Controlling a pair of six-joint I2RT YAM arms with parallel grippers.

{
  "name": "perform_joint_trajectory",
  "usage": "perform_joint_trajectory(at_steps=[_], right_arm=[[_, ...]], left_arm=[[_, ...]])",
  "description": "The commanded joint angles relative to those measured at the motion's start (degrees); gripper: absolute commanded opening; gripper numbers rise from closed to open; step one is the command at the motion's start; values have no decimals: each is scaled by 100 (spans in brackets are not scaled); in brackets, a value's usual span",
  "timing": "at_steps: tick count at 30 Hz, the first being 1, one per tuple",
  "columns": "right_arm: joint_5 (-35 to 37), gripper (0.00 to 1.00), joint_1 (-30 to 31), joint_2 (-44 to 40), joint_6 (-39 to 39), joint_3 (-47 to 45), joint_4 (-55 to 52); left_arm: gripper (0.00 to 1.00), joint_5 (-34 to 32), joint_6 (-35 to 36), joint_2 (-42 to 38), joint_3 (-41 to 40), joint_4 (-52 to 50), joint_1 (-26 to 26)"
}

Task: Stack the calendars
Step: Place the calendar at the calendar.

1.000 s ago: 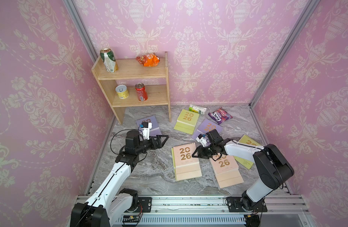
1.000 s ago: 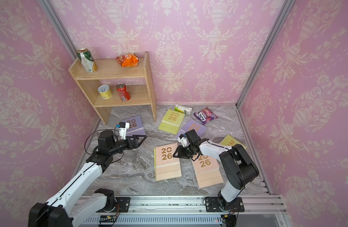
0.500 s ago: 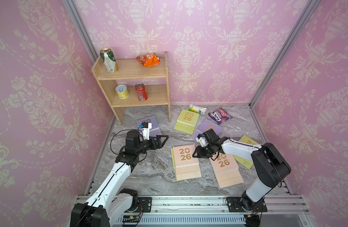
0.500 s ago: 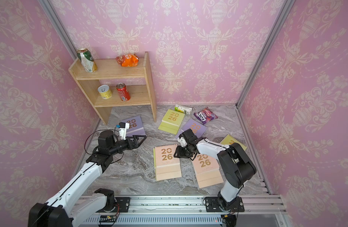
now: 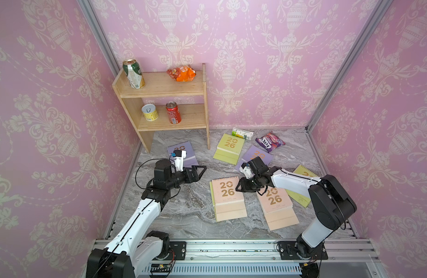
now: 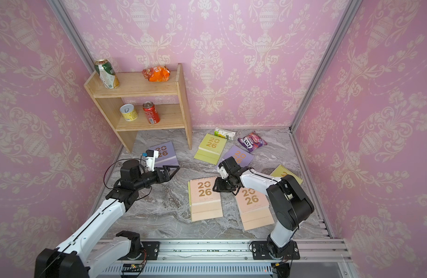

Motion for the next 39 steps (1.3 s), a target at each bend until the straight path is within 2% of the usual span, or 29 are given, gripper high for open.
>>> perform_joint_trajectory(at_steps=[1,15,27,39], right_arm=[[72,42,53,65,-190,213,-129],[146,42,96,197,-236,396,-219],[273,42,4,394,-154,598,-324],[224,42,-48,603,-277,739,-296]], left_arm=[[99,-119,145,85,-99,-138,-24],[99,-181,143,313,-98,-244,-65],[99,-743,-88,1515,-85,-14,-876],[99,-1102,-155,2450,122,130,-1261]])
